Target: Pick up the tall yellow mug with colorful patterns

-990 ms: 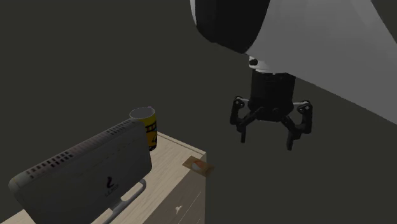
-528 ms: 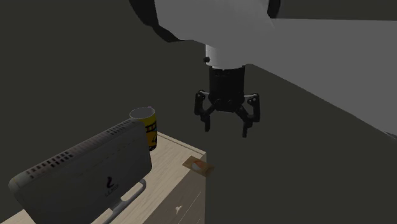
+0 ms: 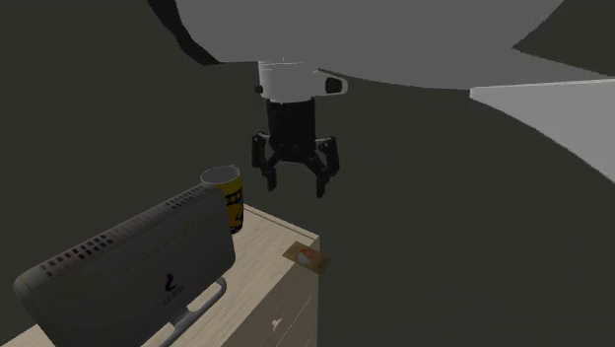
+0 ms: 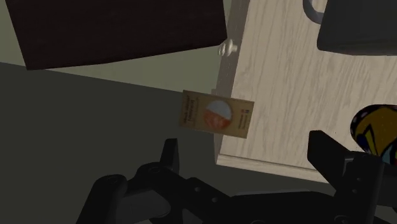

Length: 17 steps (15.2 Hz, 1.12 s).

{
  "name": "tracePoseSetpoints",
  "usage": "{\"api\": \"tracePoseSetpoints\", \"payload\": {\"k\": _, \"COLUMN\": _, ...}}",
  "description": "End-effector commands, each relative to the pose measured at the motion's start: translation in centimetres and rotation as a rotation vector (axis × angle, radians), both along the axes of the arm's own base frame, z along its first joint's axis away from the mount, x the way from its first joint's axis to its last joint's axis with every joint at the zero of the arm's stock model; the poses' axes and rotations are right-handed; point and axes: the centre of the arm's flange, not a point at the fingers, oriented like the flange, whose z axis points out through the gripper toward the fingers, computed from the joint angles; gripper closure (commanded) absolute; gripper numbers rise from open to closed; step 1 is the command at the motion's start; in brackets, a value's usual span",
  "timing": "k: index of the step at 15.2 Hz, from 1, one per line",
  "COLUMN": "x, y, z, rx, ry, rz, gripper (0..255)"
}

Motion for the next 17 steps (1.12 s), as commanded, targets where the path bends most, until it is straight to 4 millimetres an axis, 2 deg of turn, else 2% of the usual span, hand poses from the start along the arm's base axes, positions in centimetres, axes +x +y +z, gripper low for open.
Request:
{"api": "tracePoseSetpoints", "payload": {"k": 1, "x": 0.9, "y": 2.6, "z": -0.4, "rx": 0.005, "ry": 0.001, "rz": 0.001, "gripper": 0}}
{"api": "tracePoseSetpoints", "payload": {"k": 17, "x": 6.8, "y": 22.5, "z": -1.4, "rx": 0.029, "ry": 0.004, "rz": 0.012, "gripper": 0}}
